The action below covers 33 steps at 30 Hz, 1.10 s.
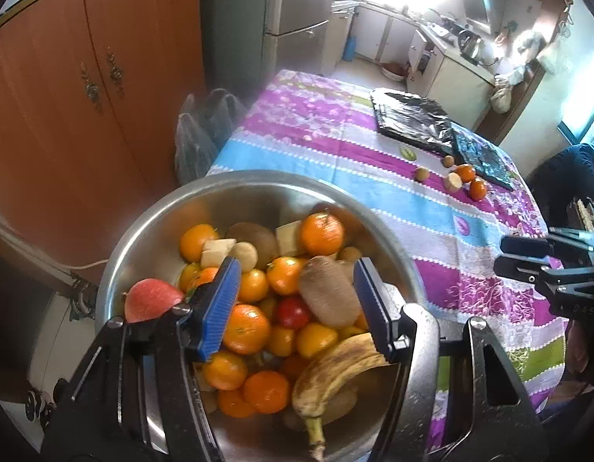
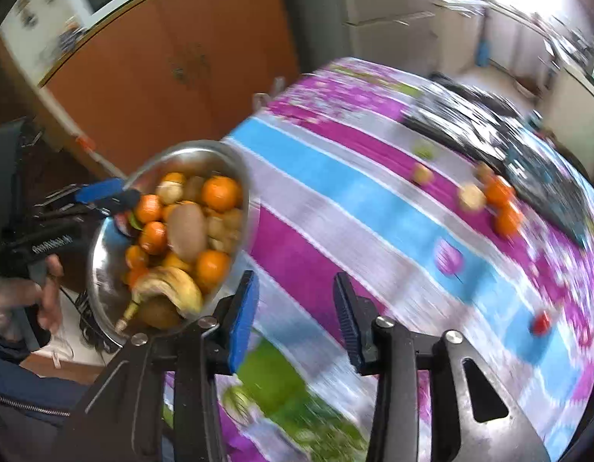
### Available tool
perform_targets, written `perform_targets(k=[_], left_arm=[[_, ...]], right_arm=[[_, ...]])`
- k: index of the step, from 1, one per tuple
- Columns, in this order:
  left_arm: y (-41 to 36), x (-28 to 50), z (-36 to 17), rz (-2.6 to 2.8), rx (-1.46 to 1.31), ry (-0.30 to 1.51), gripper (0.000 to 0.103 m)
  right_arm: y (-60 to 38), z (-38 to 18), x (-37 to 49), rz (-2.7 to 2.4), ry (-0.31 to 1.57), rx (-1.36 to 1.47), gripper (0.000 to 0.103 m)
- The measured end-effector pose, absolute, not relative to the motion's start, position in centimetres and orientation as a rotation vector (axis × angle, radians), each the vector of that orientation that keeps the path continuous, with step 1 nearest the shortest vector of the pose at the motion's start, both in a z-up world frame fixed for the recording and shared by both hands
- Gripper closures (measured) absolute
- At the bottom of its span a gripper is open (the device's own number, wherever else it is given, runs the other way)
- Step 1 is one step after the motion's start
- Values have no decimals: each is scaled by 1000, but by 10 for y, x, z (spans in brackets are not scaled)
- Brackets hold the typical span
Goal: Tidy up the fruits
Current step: 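Move both tools away from the bowl back over the table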
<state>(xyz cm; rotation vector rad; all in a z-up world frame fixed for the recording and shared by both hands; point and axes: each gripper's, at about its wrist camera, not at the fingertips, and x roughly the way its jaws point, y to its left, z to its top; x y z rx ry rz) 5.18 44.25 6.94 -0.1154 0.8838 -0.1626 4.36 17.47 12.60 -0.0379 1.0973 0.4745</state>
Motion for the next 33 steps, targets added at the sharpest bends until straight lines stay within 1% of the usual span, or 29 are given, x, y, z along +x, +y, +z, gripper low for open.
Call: perform_targets(k=[3, 7, 12, 20, 22, 23, 24, 25, 26, 33], left_arm=[[431, 57, 70, -180, -103, 891, 40], [408, 62, 77, -221, -69, 890, 40], [374, 71, 90, -288, -43, 876, 40], [326, 72, 93, -376, -40, 892, 38], [318, 72, 93, -399, -54, 896, 37], [313, 72, 93, -412, -68, 902, 35], [310, 72, 93, -426, -74, 906, 32], [306, 73, 92, -444, -88, 910, 26], [303, 72, 92, -453, -99, 913, 25], [283, 75, 88, -477, -142, 944, 25]], right_arm=[[139, 117, 38, 392, 1132, 34, 52], [103, 113, 29, 325, 1131, 91, 52], [78, 109, 23, 285, 1141, 116, 51], [36, 101, 9, 247, 1137, 193, 49], [26, 100, 6, 234, 1124, 210, 41], [21, 100, 4, 228, 1117, 219, 31], [17, 99, 4, 223, 1113, 225, 16], [12, 98, 3, 220, 1109, 235, 11], [8, 98, 2, 215, 1105, 244, 9], [-15, 93, -1, 195, 1110, 287, 10]])
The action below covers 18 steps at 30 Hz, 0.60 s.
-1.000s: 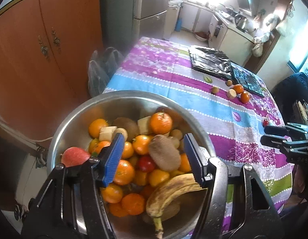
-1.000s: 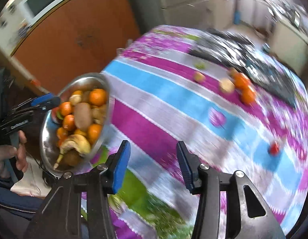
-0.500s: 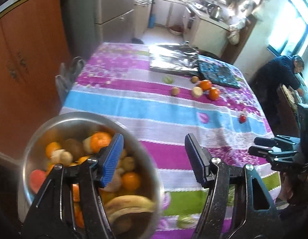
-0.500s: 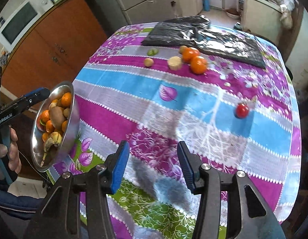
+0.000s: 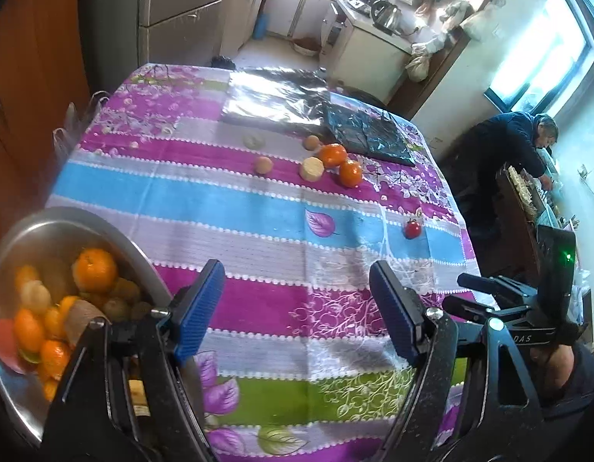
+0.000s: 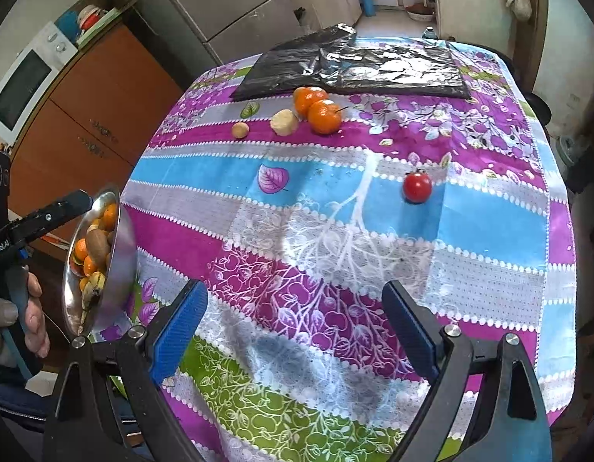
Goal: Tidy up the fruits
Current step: 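Move both tools away from the bowl back over the table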
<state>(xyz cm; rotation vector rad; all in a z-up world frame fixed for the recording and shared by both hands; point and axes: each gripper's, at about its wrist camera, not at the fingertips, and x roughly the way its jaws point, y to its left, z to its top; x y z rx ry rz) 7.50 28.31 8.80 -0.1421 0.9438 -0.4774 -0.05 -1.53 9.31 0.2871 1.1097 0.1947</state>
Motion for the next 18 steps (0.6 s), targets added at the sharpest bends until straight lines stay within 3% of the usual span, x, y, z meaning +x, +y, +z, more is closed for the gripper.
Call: perform_targets(k=[3, 10, 16, 18], left_arm=[[277, 76, 88, -479, -144, 947, 25], [251, 80, 93, -506, -109, 934, 25], [230, 88, 99, -533, -77, 923, 25], [227, 91, 96, -536, -75, 928, 25]], right_arm=[[-23, 111, -1, 196, 1047, 264, 10], [-45, 196, -7, 72, 662, 132, 9], [-85, 153, 6, 63, 795, 306, 9], [-98, 126, 6, 22, 873, 310, 17]])
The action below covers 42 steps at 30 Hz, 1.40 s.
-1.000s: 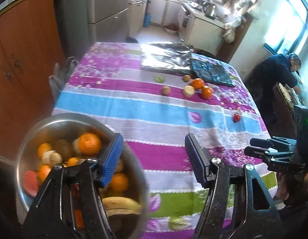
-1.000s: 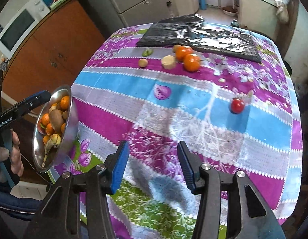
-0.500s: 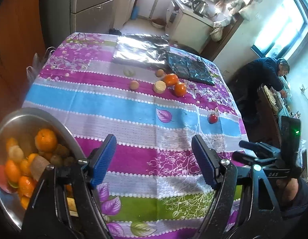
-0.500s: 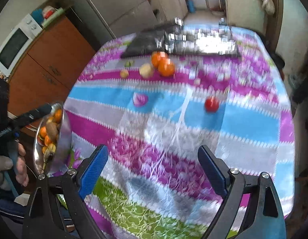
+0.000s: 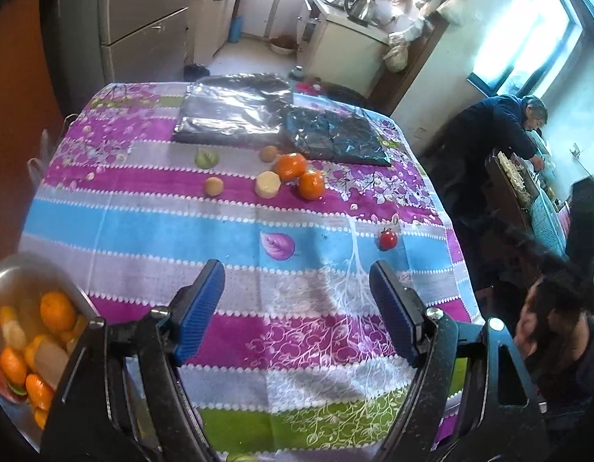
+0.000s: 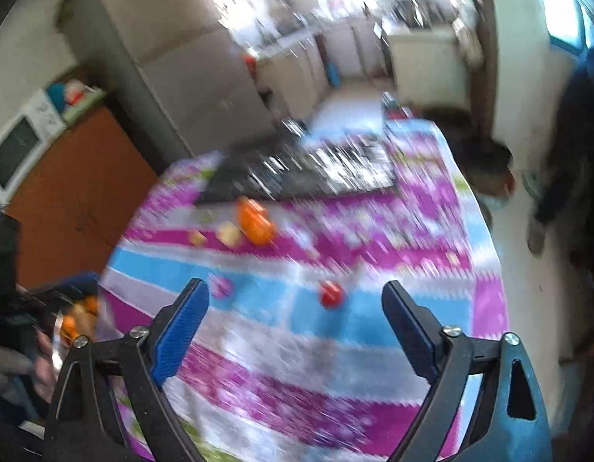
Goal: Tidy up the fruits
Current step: 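Move both tools away from the bowl back over the table, then grasp the round yellow slice with the left tool while the right tool approaches a red tomato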
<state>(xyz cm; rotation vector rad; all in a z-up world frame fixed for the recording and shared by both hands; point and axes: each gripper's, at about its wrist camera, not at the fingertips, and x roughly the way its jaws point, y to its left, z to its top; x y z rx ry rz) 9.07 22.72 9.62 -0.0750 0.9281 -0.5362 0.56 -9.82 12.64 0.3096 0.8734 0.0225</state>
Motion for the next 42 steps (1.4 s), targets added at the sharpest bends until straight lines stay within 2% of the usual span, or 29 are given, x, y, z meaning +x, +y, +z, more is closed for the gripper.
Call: perform_targets(k=[2, 4, 6, 7, 21, 25, 31, 36, 41, 42], left_arm=[[225, 92, 91, -534, -73, 941, 25], [223, 93, 85, -532, -70, 957, 25], [219, 95, 79, -530, -65, 977, 25], [217, 96, 77, -533, -64, 979, 25], [190, 124, 58, -528, -33, 988, 25], [187, 142, 47, -500, -15, 987, 25], [186, 183, 35, -456, -4, 974, 26], [159, 215, 24, -489, 86, 921, 27], [145, 233, 5, -486, 146, 953, 45], [143, 234, 2, -488, 155, 953, 46]], right_arm=[[-105, 107, 6, 8, 929, 300, 30], [-108, 87, 9, 41, 979, 291, 35], [-106, 78, 15, 76, 996, 267, 48], [-103, 73, 22, 95, 1003, 263, 50], [-82, 31, 85, 145, 1039, 101, 52], [-80, 24, 88, 136, 1056, 69, 61], [-86, 23, 83, 133, 1053, 88, 61], [-92, 32, 77, 119, 1031, 119, 56], [-95, 48, 67, 123, 1001, 133, 56], [-96, 50, 66, 125, 997, 134, 56]])
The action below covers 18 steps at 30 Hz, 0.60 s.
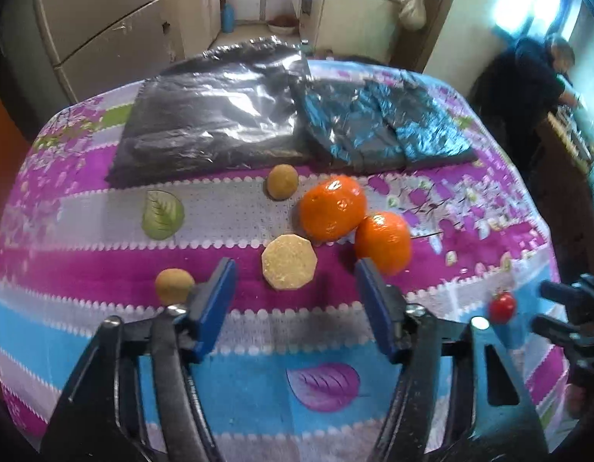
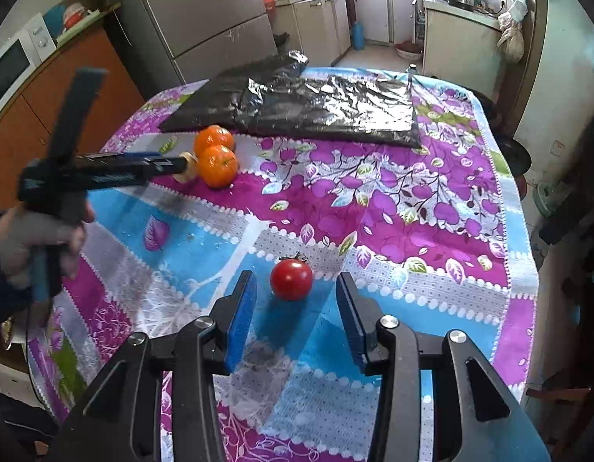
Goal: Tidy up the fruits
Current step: 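Grasp the round yellow slice with the left tool while the right tool approaches a red tomato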
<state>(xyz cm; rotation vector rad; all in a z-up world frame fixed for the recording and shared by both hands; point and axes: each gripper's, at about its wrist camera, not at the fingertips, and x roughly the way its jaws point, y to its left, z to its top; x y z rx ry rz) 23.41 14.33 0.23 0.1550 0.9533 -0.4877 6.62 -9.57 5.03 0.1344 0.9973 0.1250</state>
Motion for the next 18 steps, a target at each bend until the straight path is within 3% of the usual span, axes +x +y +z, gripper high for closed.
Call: perform_targets(k=[6, 10, 18], left_arm=[[135, 242, -8, -487, 190, 959, 54], [137, 247, -15, -482, 174, 974, 68], [163, 220, 15, -460, 98, 962, 68]], right_arm=[[-93, 57, 66, 145, 987, 126, 56], [-88, 62, 72, 165, 981, 119, 56], [-66, 64, 116, 308, 976, 121, 56]])
